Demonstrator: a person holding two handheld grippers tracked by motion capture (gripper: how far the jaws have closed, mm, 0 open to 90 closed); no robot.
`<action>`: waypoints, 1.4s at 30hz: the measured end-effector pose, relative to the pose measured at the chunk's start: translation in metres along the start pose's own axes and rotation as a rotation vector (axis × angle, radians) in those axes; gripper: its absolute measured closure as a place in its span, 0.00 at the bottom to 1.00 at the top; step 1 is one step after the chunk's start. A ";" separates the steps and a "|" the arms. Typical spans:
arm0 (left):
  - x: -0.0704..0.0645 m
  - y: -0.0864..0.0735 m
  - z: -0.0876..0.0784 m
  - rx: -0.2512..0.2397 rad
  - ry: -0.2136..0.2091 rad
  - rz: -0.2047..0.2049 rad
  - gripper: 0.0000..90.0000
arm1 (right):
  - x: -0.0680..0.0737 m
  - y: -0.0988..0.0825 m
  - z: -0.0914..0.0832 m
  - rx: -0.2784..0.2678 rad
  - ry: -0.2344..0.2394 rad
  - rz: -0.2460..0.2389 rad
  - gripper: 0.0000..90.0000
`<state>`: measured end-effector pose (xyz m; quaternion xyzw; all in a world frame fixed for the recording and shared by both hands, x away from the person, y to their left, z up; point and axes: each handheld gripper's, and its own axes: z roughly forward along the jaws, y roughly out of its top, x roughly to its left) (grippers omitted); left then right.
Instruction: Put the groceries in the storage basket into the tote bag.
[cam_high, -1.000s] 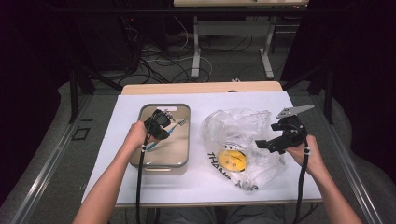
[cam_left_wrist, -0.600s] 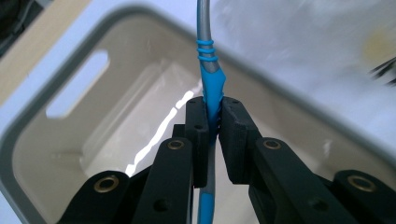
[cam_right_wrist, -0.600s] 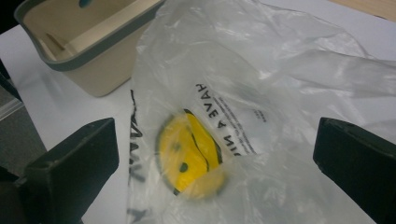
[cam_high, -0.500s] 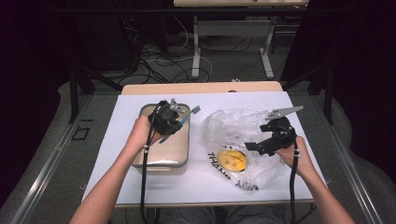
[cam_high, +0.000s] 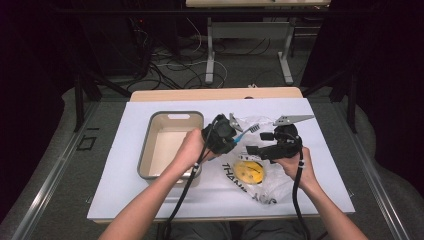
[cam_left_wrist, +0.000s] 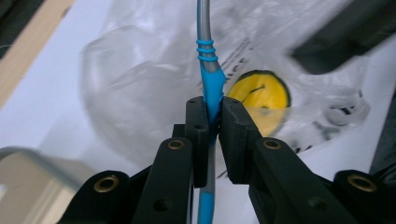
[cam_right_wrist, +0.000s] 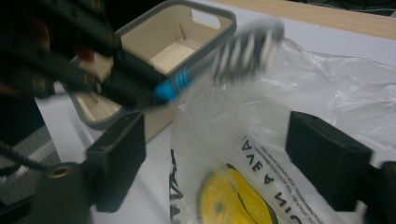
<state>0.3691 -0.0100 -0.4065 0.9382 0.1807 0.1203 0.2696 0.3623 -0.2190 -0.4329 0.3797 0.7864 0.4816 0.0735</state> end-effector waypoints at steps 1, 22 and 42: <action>-0.003 0.000 0.004 0.007 -0.008 0.004 0.92 | -0.002 -0.001 0.000 -0.011 0.004 0.023 0.27; -0.028 -0.007 0.044 -0.095 -0.065 -0.021 0.76 | -0.025 -0.012 -0.009 -0.094 0.009 0.198 1.00; -0.012 -0.049 0.028 -0.088 -0.029 -0.113 0.56 | -0.063 -0.022 0.024 0.020 -0.135 0.271 0.65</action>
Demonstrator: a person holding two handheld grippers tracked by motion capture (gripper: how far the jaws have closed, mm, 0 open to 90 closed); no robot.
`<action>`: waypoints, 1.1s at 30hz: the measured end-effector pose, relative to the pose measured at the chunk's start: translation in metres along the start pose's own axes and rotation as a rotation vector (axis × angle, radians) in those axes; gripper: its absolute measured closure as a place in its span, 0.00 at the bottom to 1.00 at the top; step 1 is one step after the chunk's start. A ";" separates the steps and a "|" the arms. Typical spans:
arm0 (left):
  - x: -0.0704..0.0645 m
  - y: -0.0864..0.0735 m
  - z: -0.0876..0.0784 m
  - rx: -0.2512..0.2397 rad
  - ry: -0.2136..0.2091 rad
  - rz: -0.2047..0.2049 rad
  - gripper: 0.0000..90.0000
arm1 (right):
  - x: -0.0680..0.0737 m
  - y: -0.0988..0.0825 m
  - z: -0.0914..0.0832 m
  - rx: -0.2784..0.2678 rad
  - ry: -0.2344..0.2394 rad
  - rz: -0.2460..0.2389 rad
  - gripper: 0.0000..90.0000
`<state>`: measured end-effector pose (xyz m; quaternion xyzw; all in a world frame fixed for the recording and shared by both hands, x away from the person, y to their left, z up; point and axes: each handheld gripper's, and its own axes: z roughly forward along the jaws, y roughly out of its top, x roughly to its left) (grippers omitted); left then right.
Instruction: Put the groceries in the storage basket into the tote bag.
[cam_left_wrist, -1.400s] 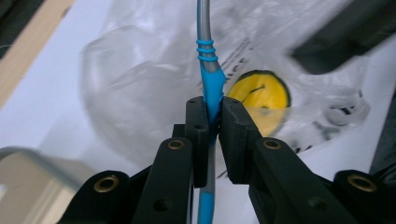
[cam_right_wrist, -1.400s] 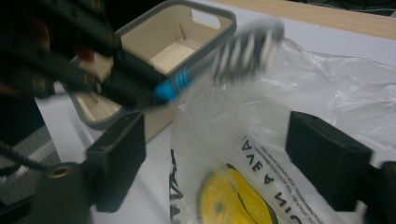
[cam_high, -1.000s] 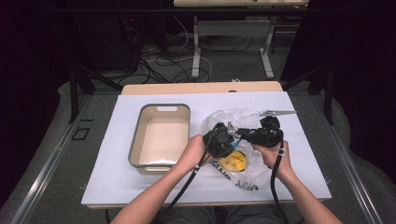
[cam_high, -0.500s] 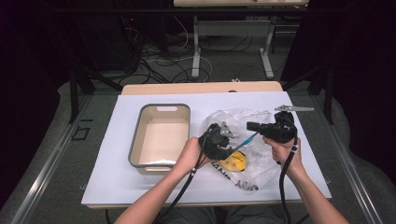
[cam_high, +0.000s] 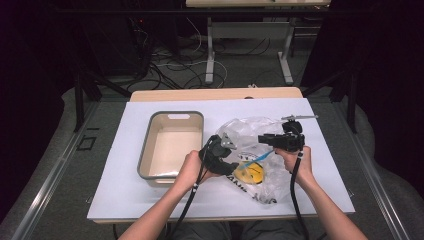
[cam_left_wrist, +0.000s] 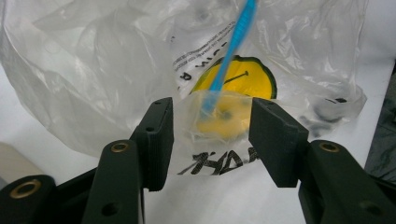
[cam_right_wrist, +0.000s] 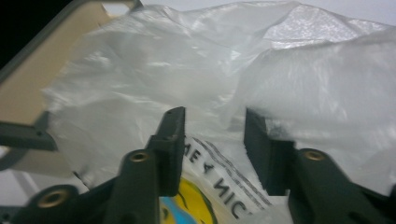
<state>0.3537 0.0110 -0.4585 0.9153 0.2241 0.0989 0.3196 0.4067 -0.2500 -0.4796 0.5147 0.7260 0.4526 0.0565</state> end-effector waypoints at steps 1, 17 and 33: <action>0.000 0.000 0.000 0.000 0.002 0.000 0.55 | 0.000 0.001 -0.001 0.003 -0.011 -0.018 0.64; 0.003 0.007 -0.005 -0.012 0.064 -0.001 0.45 | -0.002 -0.005 -0.049 0.093 -0.064 -0.176 0.27; 0.015 0.031 -0.002 -0.046 0.172 -0.016 0.24 | -0.024 -0.048 -0.075 0.262 -0.131 -0.127 0.11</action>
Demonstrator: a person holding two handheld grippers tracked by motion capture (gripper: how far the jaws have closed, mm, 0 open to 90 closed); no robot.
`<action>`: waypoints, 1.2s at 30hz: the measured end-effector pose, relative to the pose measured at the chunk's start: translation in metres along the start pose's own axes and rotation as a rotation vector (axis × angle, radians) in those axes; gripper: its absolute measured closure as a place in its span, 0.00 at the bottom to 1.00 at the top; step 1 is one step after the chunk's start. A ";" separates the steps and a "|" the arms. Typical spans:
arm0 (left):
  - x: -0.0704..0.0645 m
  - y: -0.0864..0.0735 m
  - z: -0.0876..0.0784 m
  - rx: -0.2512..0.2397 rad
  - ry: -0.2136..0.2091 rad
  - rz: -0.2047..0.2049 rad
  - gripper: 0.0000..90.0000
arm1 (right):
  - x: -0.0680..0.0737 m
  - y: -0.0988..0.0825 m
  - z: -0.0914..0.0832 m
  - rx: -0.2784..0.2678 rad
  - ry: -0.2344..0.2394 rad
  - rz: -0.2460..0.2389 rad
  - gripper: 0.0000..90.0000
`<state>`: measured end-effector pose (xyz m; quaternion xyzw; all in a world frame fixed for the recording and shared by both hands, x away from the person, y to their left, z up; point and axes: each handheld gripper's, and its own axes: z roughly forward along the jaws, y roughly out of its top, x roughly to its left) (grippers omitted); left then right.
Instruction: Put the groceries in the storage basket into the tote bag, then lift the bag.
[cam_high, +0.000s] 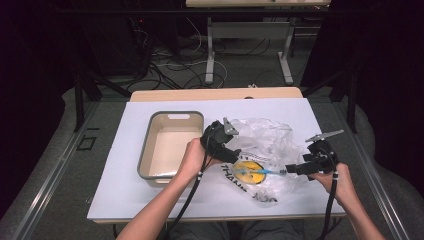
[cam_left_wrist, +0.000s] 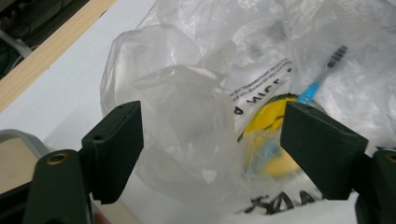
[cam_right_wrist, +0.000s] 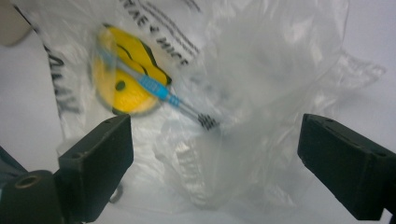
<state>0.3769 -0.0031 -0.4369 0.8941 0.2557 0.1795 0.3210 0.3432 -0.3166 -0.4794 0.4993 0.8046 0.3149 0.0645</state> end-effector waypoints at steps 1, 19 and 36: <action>0.000 0.002 0.005 0.002 0.016 0.003 0.23 | -0.001 -0.002 0.002 0.015 -0.006 -0.008 0.13; 0.023 0.005 0.034 0.149 0.007 0.003 0.99 | -0.001 0.006 0.017 0.191 -0.084 -0.040 1.00; 0.048 -0.016 -0.002 0.136 -0.006 -0.077 1.00 | -0.015 0.040 0.015 0.173 -0.113 -0.101 1.00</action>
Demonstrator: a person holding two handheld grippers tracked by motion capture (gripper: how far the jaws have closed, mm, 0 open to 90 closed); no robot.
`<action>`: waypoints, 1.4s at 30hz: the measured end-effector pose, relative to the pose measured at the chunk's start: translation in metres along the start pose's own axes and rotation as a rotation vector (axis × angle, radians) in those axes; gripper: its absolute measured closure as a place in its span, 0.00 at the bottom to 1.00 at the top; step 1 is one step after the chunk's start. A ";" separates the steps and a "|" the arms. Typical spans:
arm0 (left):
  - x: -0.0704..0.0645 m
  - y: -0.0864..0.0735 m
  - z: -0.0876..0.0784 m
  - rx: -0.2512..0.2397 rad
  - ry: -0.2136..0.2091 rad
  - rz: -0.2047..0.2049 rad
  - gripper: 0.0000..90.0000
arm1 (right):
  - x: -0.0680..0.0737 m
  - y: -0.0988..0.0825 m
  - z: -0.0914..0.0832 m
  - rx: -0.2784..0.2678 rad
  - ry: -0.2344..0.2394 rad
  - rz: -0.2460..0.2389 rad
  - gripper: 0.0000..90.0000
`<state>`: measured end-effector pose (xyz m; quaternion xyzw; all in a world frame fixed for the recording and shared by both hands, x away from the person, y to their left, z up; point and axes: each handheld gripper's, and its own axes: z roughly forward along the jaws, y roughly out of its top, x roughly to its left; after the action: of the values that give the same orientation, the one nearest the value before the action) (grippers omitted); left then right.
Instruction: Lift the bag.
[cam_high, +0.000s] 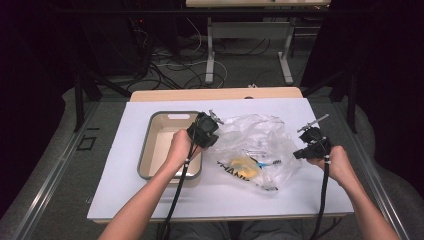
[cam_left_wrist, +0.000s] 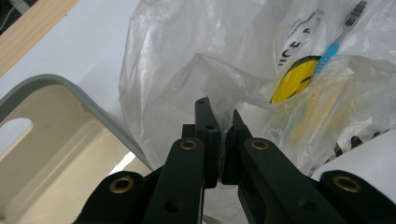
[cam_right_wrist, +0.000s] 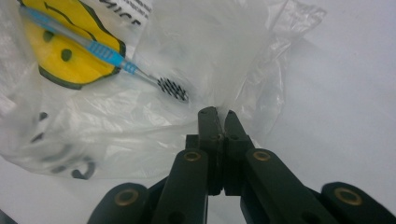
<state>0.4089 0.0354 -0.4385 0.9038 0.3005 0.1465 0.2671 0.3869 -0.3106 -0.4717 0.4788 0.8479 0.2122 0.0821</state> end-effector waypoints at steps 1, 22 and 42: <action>0.002 0.000 0.000 -0.001 0.000 -0.002 1.00 | -0.001 0.000 0.000 0.008 0.002 -0.003 1.00; 0.038 0.052 -0.077 0.119 -0.006 0.036 1.00 | 0.000 0.077 -0.116 0.056 -0.121 -0.135 1.00; 0.074 0.091 -0.121 0.208 0.059 0.010 1.00 | 0.003 0.122 -0.174 0.084 -0.163 -0.150 1.00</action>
<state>0.4570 0.0675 -0.2809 0.9234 0.3173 0.1426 0.1621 0.4207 -0.3024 -0.2622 0.4327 0.8801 0.1300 0.1462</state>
